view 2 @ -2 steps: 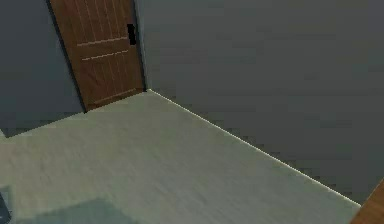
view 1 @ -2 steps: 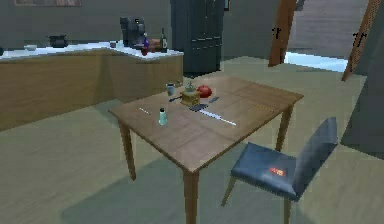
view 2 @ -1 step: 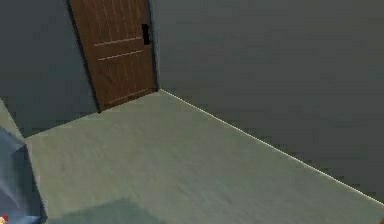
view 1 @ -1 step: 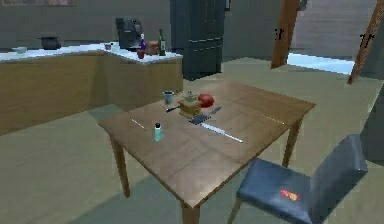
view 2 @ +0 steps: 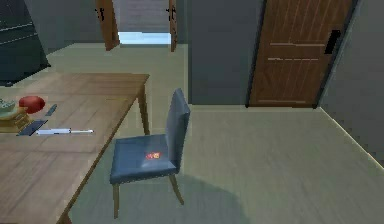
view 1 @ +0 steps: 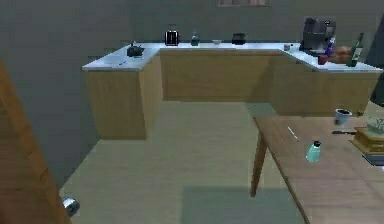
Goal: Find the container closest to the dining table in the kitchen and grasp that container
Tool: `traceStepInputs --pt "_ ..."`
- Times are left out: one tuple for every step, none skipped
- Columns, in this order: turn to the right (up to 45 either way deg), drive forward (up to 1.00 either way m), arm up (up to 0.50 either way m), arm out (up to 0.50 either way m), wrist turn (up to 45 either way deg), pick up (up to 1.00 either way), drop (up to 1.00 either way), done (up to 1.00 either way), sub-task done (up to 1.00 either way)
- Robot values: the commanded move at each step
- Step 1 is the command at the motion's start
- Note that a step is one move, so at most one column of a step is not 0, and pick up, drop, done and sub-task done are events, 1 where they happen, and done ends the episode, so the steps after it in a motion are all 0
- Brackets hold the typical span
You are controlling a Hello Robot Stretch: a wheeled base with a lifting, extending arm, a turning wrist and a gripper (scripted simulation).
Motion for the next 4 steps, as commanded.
traceStepInputs --pt "-9.0 0.00 0.00 0.00 0.0 0.00 0.00 0.00 0.00" --pt "0.0 0.60 0.00 0.00 0.0 0.00 0.00 0.00 0.00" --pt "9.0 0.00 0.00 0.00 0.0 0.00 0.00 0.00 0.00" --pt "0.0 1.00 0.00 0.00 0.0 0.00 0.00 0.00 0.00"
